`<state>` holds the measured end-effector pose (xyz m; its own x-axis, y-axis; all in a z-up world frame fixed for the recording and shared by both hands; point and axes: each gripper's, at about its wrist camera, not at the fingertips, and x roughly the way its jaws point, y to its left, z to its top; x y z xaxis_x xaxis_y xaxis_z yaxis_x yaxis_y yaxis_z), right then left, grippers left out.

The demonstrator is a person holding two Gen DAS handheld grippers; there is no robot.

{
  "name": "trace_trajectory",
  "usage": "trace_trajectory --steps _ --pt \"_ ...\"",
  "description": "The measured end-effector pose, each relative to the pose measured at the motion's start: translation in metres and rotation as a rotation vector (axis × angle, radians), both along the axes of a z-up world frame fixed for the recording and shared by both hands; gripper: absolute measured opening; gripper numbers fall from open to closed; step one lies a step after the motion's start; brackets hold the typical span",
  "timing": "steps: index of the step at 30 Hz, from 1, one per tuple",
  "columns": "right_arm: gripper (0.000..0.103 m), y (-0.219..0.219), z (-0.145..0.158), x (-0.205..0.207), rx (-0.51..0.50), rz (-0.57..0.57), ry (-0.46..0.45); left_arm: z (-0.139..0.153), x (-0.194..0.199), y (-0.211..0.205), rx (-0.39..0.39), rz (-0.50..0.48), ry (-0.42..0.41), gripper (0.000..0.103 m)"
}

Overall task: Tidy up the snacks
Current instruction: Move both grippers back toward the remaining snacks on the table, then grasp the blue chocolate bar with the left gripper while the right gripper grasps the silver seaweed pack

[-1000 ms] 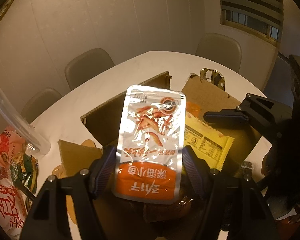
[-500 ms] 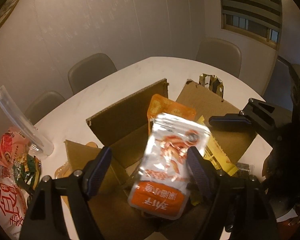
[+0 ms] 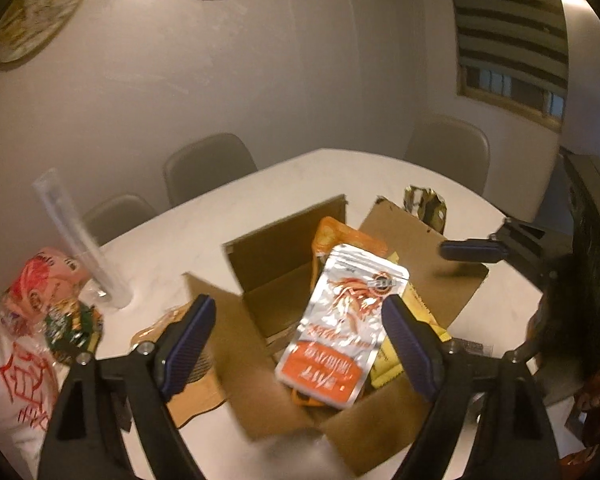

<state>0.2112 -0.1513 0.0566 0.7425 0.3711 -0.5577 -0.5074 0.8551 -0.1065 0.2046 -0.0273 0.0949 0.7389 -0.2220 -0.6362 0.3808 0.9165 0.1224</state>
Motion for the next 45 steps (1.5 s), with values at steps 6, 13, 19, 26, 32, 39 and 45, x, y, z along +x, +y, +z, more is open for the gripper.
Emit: trace_trajectory --steps 6,13,19,26,32,39,45 --pt "0.083 -0.032 0.014 -0.027 0.085 -0.014 -0.016 -0.001 -0.054 0.032 0.012 0.049 -0.07 0.084" --pt "0.083 -0.078 -0.005 -0.063 0.11 -0.083 0.017 -0.052 -0.107 0.066 0.049 0.062 -0.013 0.084" --pt "0.081 -0.1 -0.064 -0.068 0.083 -0.147 0.135 -0.118 -0.12 0.082 0.028 0.066 0.094 0.084" --pt "0.064 -0.103 -0.121 -0.063 0.018 -0.238 0.172 -0.172 -0.117 0.098 -0.027 0.083 0.182 0.074" --pt "0.047 -0.103 -0.138 -0.07 0.013 -0.252 0.176 -0.187 -0.125 0.101 -0.051 0.073 0.222 0.068" --pt "0.043 -0.102 -0.137 -0.088 0.014 -0.262 0.156 -0.194 -0.132 0.093 -0.058 0.067 0.234 0.042" --pt "0.043 -0.101 -0.138 -0.106 0.016 -0.249 0.16 -0.193 -0.136 0.073 -0.076 0.031 0.228 0.017"
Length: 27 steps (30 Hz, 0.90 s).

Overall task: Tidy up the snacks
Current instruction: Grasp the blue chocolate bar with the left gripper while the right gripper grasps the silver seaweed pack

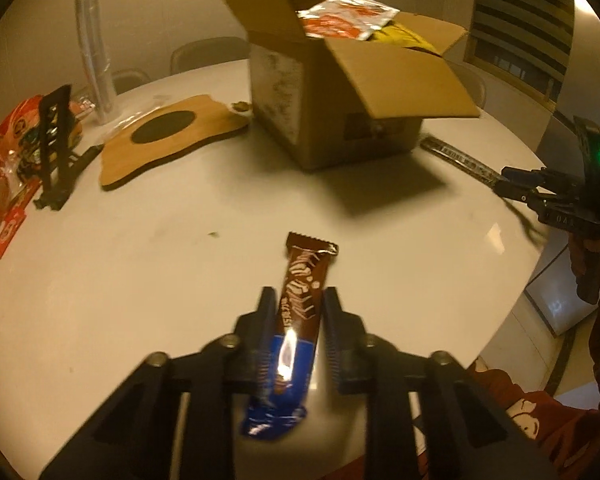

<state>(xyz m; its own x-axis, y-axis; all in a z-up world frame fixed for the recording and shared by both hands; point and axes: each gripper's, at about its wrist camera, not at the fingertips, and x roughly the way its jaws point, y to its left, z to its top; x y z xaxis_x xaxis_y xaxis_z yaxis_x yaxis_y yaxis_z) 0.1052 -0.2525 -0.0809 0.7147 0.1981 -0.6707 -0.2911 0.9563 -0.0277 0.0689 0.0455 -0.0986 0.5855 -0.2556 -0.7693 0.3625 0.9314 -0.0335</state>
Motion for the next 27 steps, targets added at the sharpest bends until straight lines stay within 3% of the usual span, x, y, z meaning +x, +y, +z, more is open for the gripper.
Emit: trace_trajectory --steps 16,20,27 --pt "0.044 -0.011 0.004 -0.038 0.068 0.056 0.015 -0.002 0.016 -0.035 -0.032 -0.019 0.001 0.016" --pt "0.057 -0.011 0.009 -0.031 0.074 0.065 -0.004 -0.002 0.019 -0.038 -0.027 -0.018 -0.001 0.016" --pt "0.057 0.006 -0.001 -0.003 0.018 0.093 0.002 -0.003 0.026 -0.042 -0.027 -0.032 -0.003 0.016"
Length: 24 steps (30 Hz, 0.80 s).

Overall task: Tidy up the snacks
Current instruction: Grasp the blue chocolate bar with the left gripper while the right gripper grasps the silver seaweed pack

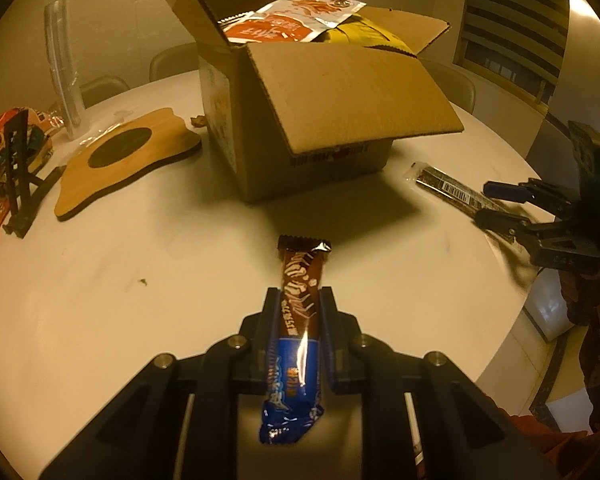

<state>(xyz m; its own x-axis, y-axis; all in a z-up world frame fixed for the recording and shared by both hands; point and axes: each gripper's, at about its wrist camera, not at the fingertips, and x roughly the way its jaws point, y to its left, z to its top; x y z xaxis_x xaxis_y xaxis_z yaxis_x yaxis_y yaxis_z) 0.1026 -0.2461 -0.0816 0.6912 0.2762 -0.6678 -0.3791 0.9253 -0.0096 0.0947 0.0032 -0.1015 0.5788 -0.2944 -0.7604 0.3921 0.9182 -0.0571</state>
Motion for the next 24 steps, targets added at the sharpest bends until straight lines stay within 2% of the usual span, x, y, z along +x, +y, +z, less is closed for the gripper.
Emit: trace_trajectory --steps 3,6,7,10,17,22,24 --pt "0.055 0.002 -0.001 0.009 -0.009 0.0 0.001 0.0 0.003 -0.003 0.003 -0.002 -0.002 0.016" --pt "0.039 0.004 0.0 0.011 -0.017 0.011 -0.002 -0.001 0.005 -0.004 0.007 -0.005 -0.007 0.016" --pt "0.037 0.005 0.0 0.011 -0.023 0.01 -0.004 -0.001 0.005 -0.005 0.008 -0.007 -0.009 0.016" --pt "0.037 0.004 0.001 0.011 -0.015 0.001 0.0 -0.002 0.006 -0.005 0.013 -0.014 -0.009 0.016" --pt "0.037 -0.006 0.004 0.007 0.016 -0.029 0.001 -0.003 0.0 -0.001 0.041 -0.018 -0.013 0.03" --pt "0.037 -0.012 0.007 0.005 0.024 -0.044 -0.003 -0.004 -0.005 -0.002 0.053 -0.018 -0.025 0.029" --pt "0.037 -0.014 0.008 0.005 0.028 -0.051 -0.008 -0.004 -0.008 -0.005 0.055 -0.03 -0.036 0.017"
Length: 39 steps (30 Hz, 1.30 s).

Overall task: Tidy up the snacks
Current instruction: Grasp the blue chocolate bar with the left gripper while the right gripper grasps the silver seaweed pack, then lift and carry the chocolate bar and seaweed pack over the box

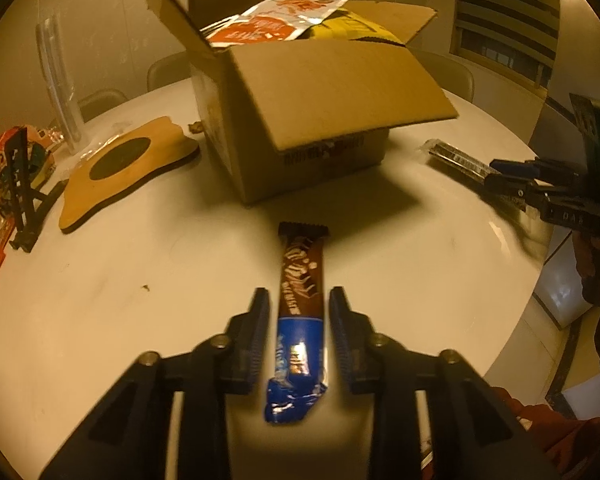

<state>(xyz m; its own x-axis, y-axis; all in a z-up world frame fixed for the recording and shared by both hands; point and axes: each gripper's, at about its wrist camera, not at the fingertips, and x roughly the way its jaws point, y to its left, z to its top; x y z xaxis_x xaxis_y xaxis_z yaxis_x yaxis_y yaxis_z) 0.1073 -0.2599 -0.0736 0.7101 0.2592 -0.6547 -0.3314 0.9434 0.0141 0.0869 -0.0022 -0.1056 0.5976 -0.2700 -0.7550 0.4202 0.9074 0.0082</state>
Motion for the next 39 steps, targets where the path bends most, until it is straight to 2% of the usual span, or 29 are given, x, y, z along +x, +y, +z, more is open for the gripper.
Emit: trace_trajectory --steps 4,9,12,17,21,25,30,34,39 --pt "0.037 -0.003 0.007 -0.003 0.015 -0.011 -0.017 0.001 -0.003 -0.005 0.028 -0.005 -0.003 0.016" --pt "0.037 -0.01 0.025 -0.01 0.034 -0.033 -0.056 0.017 -0.012 -0.01 -0.007 -0.039 0.001 0.016" --pt "0.037 -0.016 0.044 -0.015 0.038 -0.047 -0.081 0.041 -0.026 -0.016 -0.016 -0.087 -0.034 0.016" --pt "0.037 -0.024 0.093 -0.028 0.042 -0.055 -0.179 0.09 -0.045 -0.019 -0.03 -0.144 -0.117 0.016" --pt "0.037 -0.02 0.131 -0.029 0.062 -0.034 -0.248 0.126 -0.043 -0.016 -0.031 -0.138 -0.189 0.016" --pt "0.037 -0.004 0.153 -0.018 0.074 0.005 -0.28 0.157 -0.024 -0.014 -0.026 -0.114 -0.244 0.016" --pt "0.037 0.023 0.169 0.013 0.066 0.065 -0.275 0.18 0.02 -0.016 0.005 -0.083 -0.252 0.016" --pt "0.037 0.043 0.175 0.047 0.049 0.107 -0.242 0.183 0.062 -0.017 0.033 -0.07 -0.209 0.016" --pt "0.037 0.069 0.177 0.092 0.021 0.161 -0.18 0.173 0.115 -0.015 0.054 -0.039 -0.142 0.016"
